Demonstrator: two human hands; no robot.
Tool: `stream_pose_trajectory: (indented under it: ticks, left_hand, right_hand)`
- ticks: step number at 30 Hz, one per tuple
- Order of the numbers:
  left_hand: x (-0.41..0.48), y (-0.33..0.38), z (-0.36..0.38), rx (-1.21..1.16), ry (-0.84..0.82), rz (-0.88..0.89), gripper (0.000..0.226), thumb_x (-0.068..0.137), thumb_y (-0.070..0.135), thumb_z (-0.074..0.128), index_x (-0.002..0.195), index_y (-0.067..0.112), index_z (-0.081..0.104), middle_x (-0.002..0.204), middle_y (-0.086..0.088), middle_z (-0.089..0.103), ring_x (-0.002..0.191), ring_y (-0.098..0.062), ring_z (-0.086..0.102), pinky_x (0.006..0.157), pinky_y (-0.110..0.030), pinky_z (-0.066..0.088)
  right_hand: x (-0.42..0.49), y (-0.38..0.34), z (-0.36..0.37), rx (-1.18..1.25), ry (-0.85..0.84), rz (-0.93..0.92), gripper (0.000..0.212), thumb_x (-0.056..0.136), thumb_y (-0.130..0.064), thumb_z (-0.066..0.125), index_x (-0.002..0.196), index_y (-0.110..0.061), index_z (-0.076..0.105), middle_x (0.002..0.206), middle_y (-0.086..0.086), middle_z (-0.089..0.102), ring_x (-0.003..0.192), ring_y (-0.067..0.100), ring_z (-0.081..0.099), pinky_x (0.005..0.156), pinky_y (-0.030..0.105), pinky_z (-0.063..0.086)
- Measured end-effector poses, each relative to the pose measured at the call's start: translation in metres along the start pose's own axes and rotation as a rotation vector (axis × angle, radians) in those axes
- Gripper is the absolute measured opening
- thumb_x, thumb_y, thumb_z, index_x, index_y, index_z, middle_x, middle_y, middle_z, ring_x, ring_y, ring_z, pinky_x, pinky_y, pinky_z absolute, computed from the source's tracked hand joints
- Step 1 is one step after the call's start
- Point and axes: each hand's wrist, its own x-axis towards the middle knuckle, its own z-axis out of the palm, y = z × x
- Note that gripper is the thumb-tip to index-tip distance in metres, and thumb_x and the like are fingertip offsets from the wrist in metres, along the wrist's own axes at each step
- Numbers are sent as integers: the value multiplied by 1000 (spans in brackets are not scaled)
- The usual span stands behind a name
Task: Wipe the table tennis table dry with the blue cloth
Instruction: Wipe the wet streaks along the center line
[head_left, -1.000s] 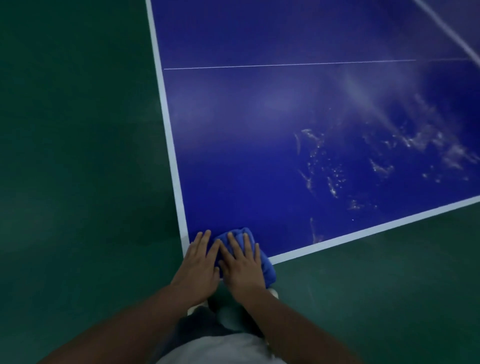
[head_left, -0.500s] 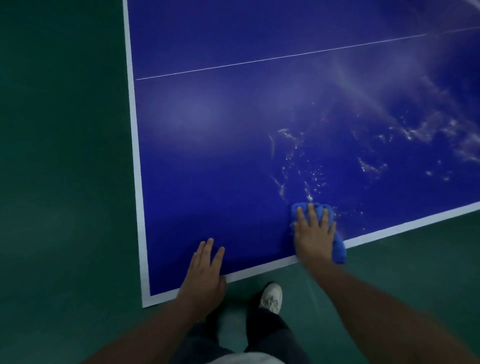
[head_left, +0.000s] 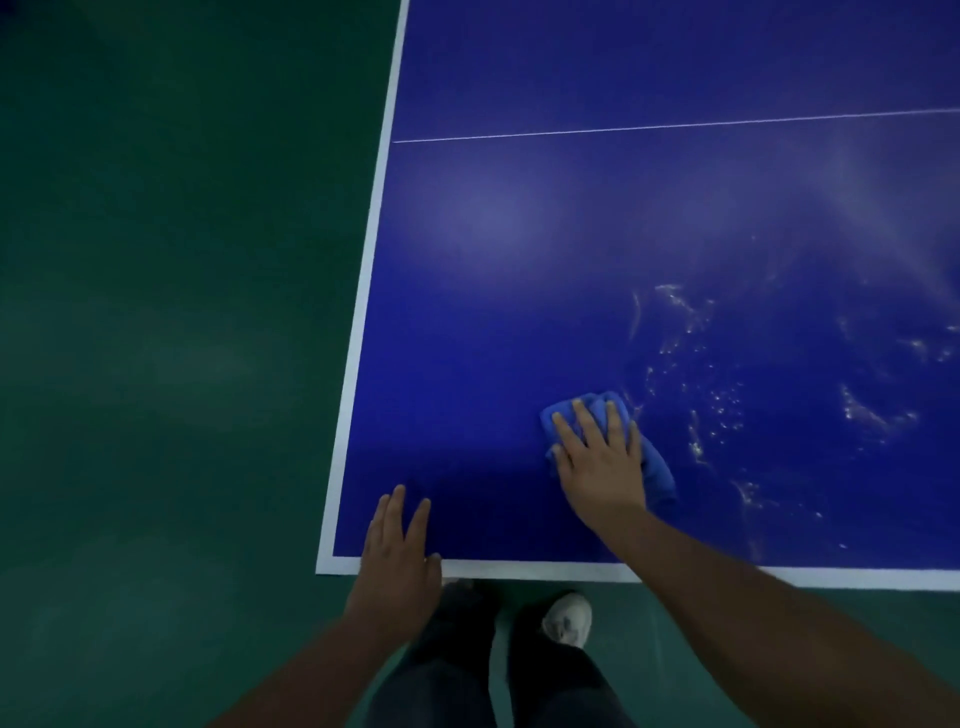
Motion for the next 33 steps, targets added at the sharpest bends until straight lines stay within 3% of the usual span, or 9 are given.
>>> stream_pose_trajectory:
  ticks: [5,9,13,15,21,23,26,29,33]
  left_hand:
    - [31,-28,2,84,31,95,64,92,38,36,148,8,40,158,-21,30,146,-36,22,114,-56,34]
    - [67,-30,-14,108,93,186,58,95,36,36,147,10,36,155,-19,36,146,-32,20,119,-44,8]
    - [102,-31,-25,60,102,205,60,96,35,35,151,13,30,160,-16,28,150,-28,12,120,-39,2]
    - [123,-34,-29,84,96,241,65,96,39,36,155,14,25,164,-13,19,153,-27,6,122,-40,0]
    - [164,-37,-42,195,89,350,66,98,45,32,155,15,26,166,-11,12,155,-27,0,122,-47,-4]
    - [171,-35,-44,197,87,329,65,97,46,32,154,13,30,165,-13,15,154,-29,4,122,-48,-4]
    - [184,-28,-46,197,97,314,65,98,45,32,152,10,36,164,-15,20,153,-31,10,122,-49,-2]
    - [202,-17,-49,220,128,327,65,98,46,30,152,10,37,164,-15,21,152,-32,12,121,-53,2]
    - [240,10,-58,258,135,353,71,98,55,26,157,16,29,167,-14,9,154,-33,-2,121,-55,-5]
  right_hand:
    - [-25,-96,30,-82,1,-445,48,98,-48,37,141,-35,55,156,-4,43,148,32,28,116,58,20]
    - [-2,-131,32,-25,3,-440,46,100,-46,40,144,-35,48,161,-7,34,153,28,18,119,57,18]
    - [51,-133,17,-7,-8,-457,49,101,-46,34,148,-36,42,164,-7,27,154,29,10,121,57,8]
    - [80,-117,7,-12,7,-352,53,101,-47,26,152,-36,36,166,-4,21,154,29,6,120,58,6]
    - [121,0,-34,148,179,460,49,106,-44,31,154,-35,37,166,-4,21,154,31,7,121,58,11]
    - [109,-7,-32,185,210,551,49,106,-42,31,152,-32,41,165,-3,24,153,32,10,120,59,14]
    - [84,-75,-11,67,207,294,52,100,-44,31,144,-29,53,158,1,40,148,35,28,114,60,24]
    - [82,-108,1,65,131,-17,48,104,-45,33,148,-33,47,160,-5,36,153,28,17,120,54,11]
    - [149,-40,-23,-29,168,-40,48,99,-43,35,141,-29,55,155,1,45,146,35,33,115,61,28]
